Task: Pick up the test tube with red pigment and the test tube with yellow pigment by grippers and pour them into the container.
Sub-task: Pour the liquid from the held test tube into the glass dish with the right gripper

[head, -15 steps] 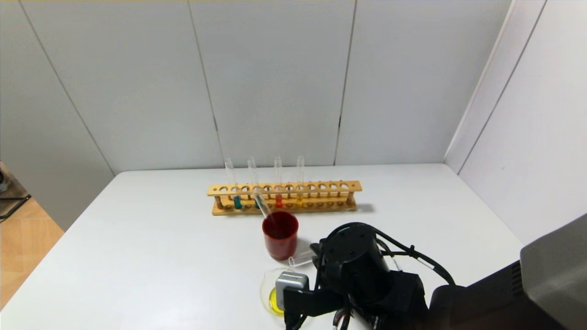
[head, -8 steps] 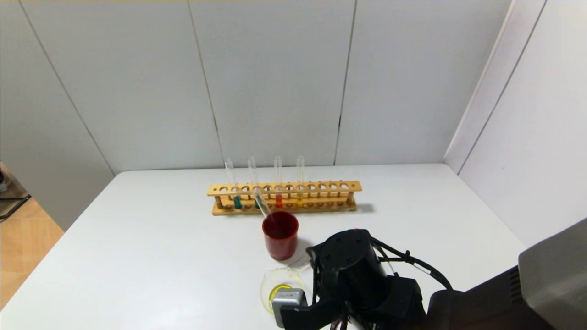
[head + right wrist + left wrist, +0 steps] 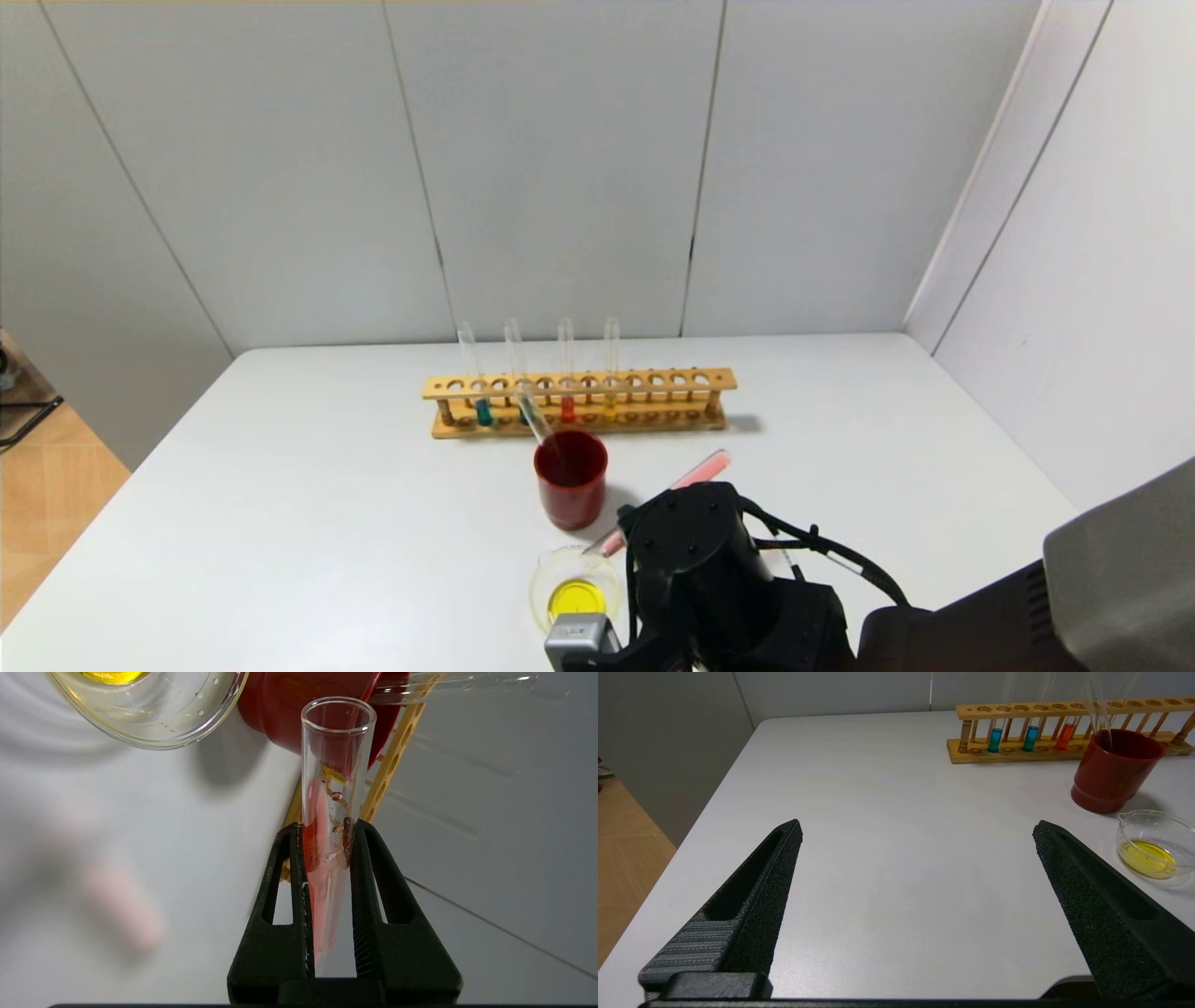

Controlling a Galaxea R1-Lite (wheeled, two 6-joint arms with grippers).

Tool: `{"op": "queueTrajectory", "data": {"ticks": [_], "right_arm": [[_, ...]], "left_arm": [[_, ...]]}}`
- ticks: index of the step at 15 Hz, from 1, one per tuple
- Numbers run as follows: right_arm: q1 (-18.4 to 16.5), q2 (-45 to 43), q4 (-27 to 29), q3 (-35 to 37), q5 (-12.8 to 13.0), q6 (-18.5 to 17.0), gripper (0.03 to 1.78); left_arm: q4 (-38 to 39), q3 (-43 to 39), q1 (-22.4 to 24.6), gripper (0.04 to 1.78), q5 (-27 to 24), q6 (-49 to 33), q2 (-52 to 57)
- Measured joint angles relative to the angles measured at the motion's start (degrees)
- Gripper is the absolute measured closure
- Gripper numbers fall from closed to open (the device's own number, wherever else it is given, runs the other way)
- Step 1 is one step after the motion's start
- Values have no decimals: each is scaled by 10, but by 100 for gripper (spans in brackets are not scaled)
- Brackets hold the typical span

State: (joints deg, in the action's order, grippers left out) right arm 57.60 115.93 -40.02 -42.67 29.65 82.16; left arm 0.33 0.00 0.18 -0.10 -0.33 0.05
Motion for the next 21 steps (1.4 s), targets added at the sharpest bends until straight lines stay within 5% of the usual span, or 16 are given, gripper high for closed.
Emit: {"op": "queueTrajectory", "data": {"ticks": [8,21], "right_arm": [[2,15,1,-1,18,43,149],[-17,43,2,-35,19,62,149]], "left_arm": [[0,0,0,7,0,0,0],[0,0,0,7,0,0,0]]}}
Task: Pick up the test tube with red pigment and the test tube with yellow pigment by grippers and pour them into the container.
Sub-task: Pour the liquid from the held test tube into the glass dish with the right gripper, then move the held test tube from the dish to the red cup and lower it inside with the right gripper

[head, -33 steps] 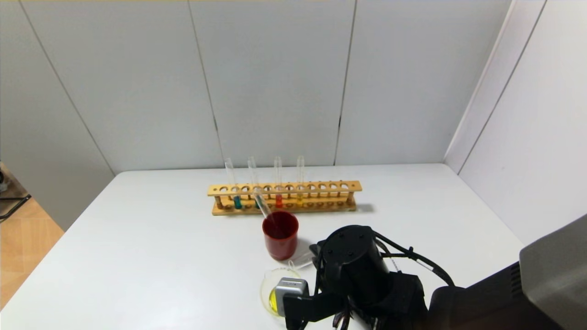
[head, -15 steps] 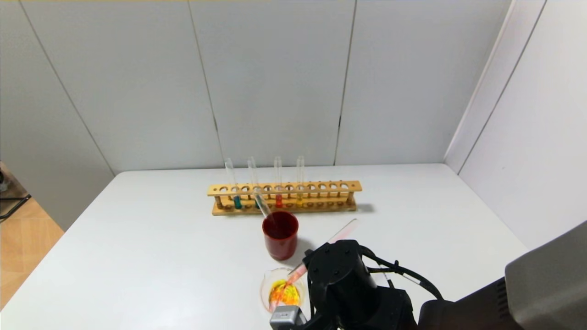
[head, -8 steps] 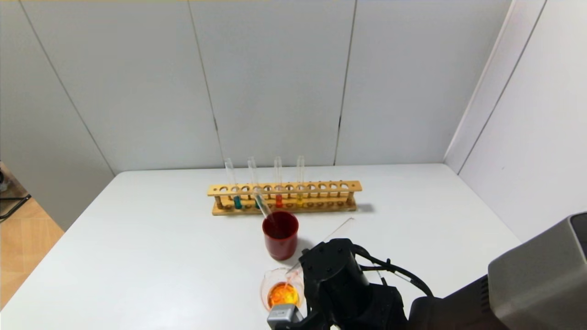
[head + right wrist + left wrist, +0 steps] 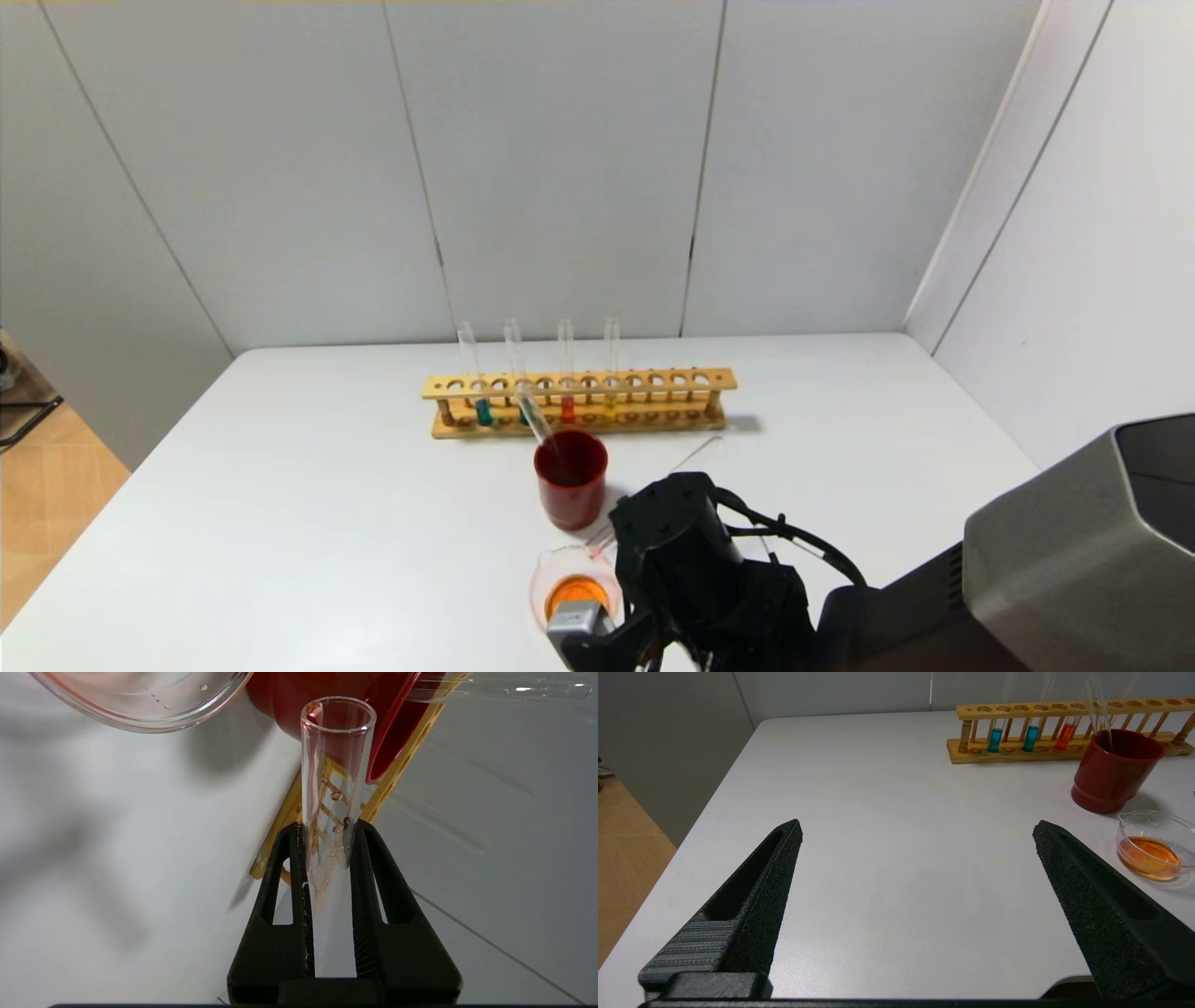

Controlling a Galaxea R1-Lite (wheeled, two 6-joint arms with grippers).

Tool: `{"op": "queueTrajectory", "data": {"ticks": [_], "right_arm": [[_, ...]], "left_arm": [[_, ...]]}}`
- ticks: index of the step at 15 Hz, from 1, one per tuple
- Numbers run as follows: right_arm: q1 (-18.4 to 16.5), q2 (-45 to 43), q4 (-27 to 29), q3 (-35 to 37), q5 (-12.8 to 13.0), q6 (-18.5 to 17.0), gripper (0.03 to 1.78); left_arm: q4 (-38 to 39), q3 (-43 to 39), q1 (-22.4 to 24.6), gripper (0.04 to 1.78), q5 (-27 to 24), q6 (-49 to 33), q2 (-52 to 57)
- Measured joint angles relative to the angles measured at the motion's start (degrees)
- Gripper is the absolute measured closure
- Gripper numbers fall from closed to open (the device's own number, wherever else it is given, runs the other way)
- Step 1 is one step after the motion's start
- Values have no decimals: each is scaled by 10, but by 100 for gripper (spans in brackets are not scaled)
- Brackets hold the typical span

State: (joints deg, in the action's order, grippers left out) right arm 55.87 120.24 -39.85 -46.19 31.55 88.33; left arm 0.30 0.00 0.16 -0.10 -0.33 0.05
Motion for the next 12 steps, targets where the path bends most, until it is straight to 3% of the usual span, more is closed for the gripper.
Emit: {"op": "queueTrajectory", "data": {"ticks": [5,9,12], "right_arm": [[0,8,-2,-7,1,14,149],[6,10,-2,-8,16,19,149],[9,9,-3,-9,16,42,149]], "left_arm": [[0,0,0,7,0,0,0],[0,0,0,7,0,0,0],[0,0,0,7,0,0,0]]}}
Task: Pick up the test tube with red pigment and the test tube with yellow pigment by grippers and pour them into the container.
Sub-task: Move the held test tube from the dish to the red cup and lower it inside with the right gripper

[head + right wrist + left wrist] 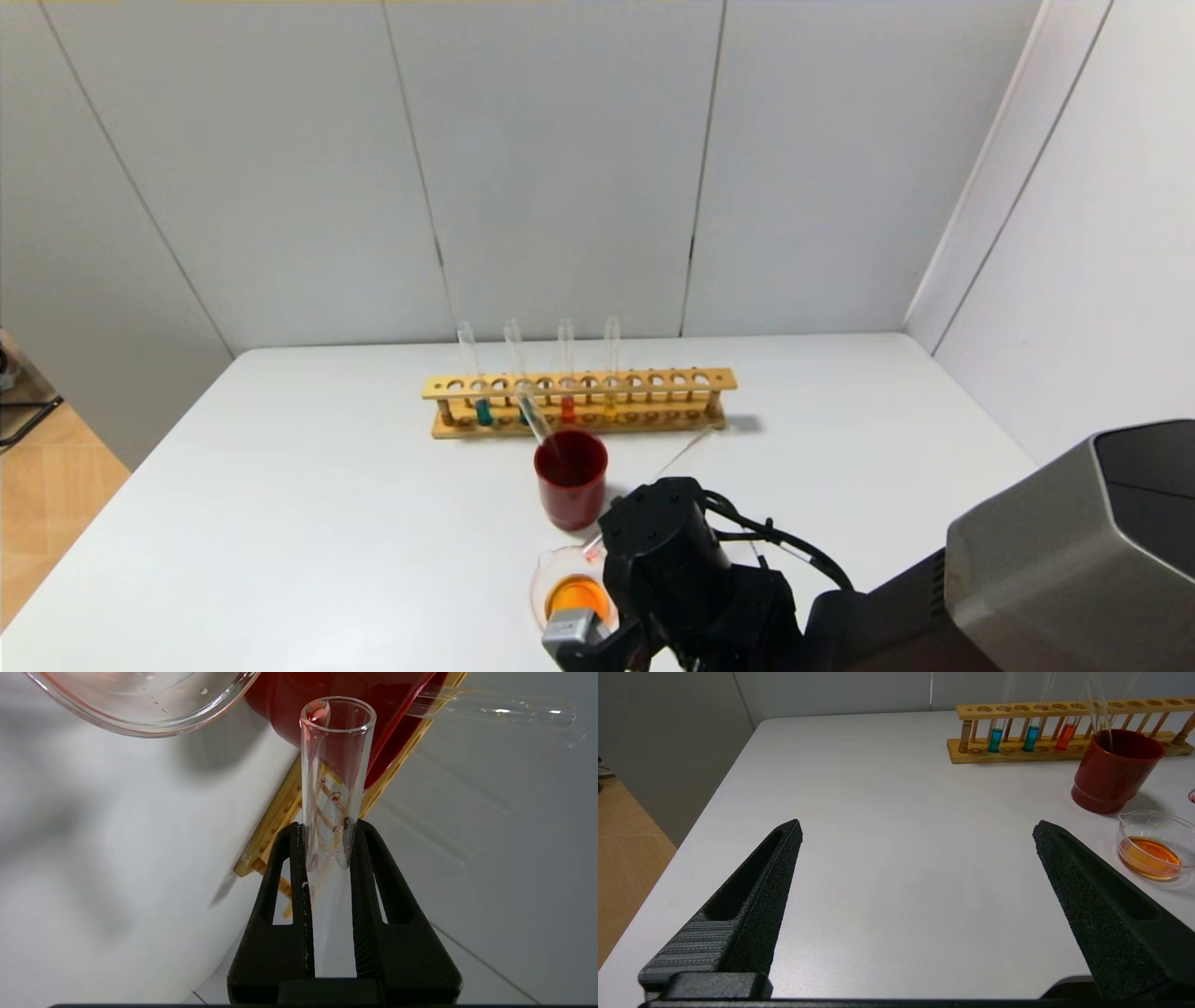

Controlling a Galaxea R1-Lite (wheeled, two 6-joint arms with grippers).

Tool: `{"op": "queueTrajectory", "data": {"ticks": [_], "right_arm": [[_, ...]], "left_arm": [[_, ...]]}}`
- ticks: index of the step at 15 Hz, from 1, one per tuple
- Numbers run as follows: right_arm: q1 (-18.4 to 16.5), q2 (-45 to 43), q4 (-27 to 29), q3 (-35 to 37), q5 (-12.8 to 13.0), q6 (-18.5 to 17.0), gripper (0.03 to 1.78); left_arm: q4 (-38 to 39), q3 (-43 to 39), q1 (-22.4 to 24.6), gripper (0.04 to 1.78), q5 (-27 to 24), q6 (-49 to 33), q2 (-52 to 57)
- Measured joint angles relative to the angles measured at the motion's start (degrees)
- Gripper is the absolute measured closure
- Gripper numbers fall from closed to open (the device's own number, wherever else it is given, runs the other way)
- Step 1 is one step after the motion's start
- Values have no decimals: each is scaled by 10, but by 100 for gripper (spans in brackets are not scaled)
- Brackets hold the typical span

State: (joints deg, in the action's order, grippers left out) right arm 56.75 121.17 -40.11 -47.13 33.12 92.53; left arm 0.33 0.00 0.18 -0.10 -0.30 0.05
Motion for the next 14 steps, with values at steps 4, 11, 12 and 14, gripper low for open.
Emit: {"op": "queueTrajectory", "data": {"ticks": [4,11,12,14], "right_arm": [[1,0,0,-4,6,20,149],[3,4,-29,-5,8,-7,149],[6,5,-45,-5,6,-27,149],[16,5,-81,-15,1,-80,149]], "left_arm": [[0,0,0,7,0,0,0],[0,0,0,7,0,0,0],[0,0,0,7,0,0,0],[0,0,0,7,0,0,0]]}}
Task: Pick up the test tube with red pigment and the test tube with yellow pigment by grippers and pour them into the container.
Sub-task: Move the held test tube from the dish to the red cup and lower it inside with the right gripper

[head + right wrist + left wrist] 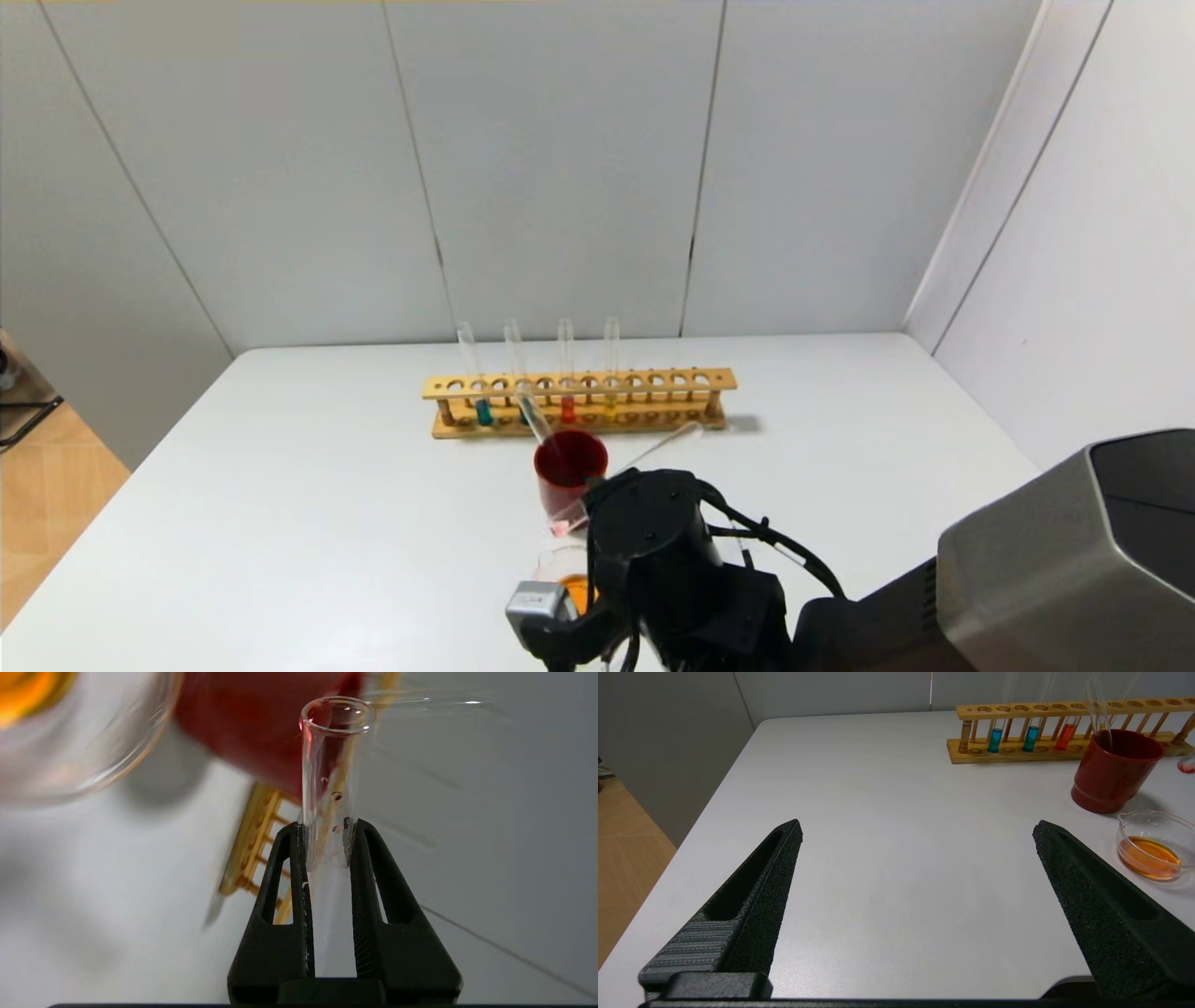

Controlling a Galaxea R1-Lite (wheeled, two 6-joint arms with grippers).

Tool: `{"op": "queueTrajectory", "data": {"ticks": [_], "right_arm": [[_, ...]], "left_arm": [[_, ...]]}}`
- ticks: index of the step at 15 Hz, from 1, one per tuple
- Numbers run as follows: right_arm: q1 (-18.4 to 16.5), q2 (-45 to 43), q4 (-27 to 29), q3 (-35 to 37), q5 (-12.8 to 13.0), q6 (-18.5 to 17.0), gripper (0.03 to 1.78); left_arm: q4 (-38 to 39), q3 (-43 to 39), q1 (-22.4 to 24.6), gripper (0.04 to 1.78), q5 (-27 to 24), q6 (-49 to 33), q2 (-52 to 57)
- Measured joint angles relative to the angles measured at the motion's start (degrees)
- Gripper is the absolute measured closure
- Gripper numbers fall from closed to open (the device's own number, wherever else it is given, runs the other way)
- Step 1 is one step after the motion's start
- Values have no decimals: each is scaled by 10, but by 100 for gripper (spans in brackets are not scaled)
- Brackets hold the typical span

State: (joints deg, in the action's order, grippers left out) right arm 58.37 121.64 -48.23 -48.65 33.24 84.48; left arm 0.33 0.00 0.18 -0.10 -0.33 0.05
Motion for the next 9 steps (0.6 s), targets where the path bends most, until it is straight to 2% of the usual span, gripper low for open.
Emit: {"op": "queueTrajectory", "data": {"ticks": [1,3,9], "right_arm": [[4,0,-12,-7,-2,-31,149],[16,-2,-20,-26,-3,-119,149],[35,-25,-14,-61,-4,-443,149]], "left_arm": [[0,0,0,7,0,0,0],[0,0,0,7,0,0,0],[0,0,0,7,0,0,0]]}}
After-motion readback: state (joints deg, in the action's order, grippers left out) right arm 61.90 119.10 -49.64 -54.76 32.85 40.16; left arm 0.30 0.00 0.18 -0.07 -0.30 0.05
